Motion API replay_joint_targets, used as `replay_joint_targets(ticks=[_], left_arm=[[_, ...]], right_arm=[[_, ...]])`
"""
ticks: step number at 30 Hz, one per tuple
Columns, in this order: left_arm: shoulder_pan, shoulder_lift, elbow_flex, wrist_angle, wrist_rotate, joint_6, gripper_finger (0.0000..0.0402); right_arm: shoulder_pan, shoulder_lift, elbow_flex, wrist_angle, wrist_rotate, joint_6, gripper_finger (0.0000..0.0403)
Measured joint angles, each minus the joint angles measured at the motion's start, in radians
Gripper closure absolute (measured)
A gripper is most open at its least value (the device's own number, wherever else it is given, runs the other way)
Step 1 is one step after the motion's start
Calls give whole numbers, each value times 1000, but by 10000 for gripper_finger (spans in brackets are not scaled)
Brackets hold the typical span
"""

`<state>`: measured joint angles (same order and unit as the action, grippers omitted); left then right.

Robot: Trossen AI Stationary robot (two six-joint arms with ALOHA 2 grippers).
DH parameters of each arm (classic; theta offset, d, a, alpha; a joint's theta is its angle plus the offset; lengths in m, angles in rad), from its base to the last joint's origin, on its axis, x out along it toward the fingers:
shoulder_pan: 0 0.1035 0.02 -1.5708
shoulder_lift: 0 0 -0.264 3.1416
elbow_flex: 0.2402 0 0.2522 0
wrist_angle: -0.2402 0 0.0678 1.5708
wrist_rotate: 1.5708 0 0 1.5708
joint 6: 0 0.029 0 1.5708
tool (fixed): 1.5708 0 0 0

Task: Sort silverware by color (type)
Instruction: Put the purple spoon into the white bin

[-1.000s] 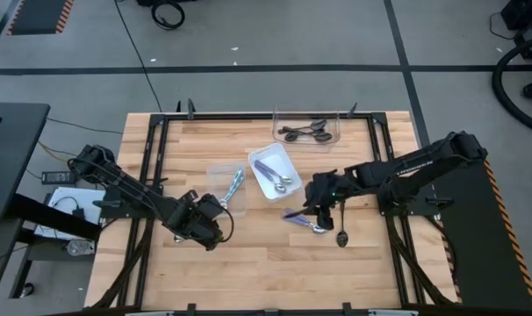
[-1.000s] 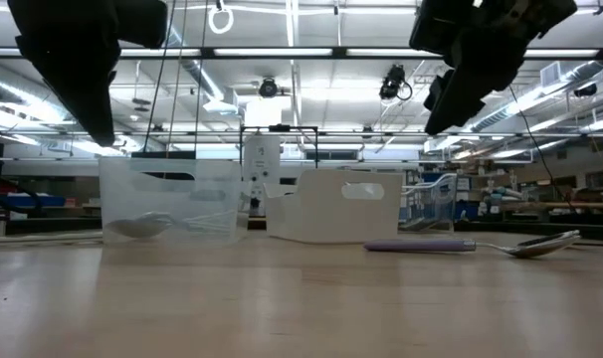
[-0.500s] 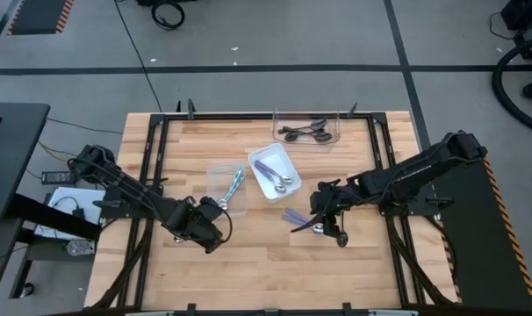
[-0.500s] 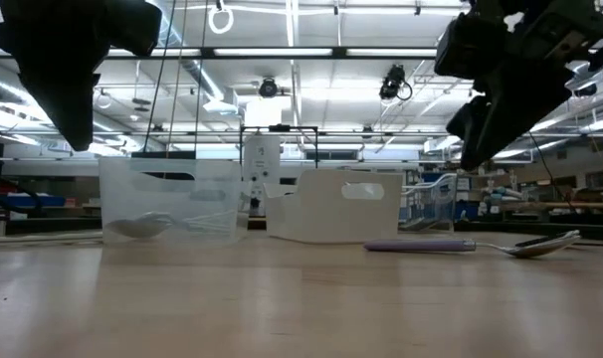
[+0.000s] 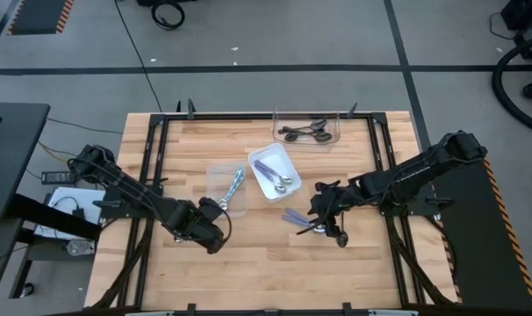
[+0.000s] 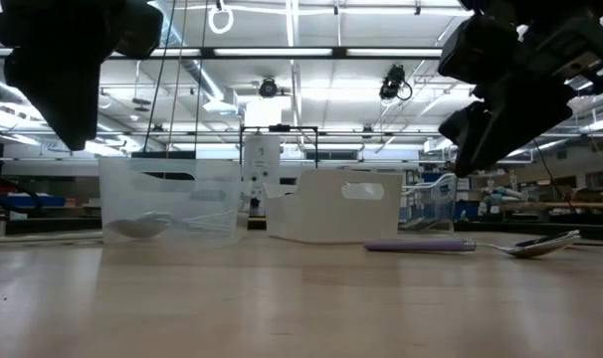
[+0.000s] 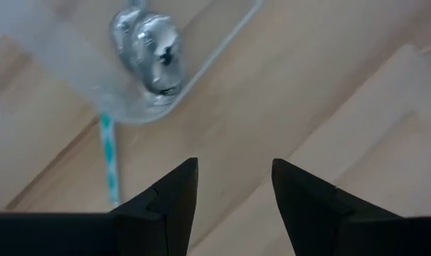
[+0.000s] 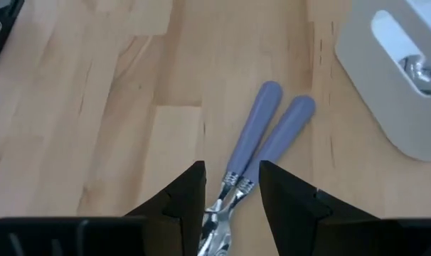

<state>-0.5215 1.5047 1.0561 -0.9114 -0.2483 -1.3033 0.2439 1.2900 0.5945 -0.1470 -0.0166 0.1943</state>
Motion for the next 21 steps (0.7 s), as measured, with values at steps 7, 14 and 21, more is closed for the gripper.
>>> replay_joint_targets(ticks=[7,14,21], left_arm=[[0,0,0,163,-116,123,214],[0,0,0,344,-237,354,214],[1,0,0,469,-375,555,214]], right_arm=[[-13,0,7,22,-10,-61,261],[-36,-1,66,12,-113,-16,261],[-38,-1,77,9,-113,87,261]])
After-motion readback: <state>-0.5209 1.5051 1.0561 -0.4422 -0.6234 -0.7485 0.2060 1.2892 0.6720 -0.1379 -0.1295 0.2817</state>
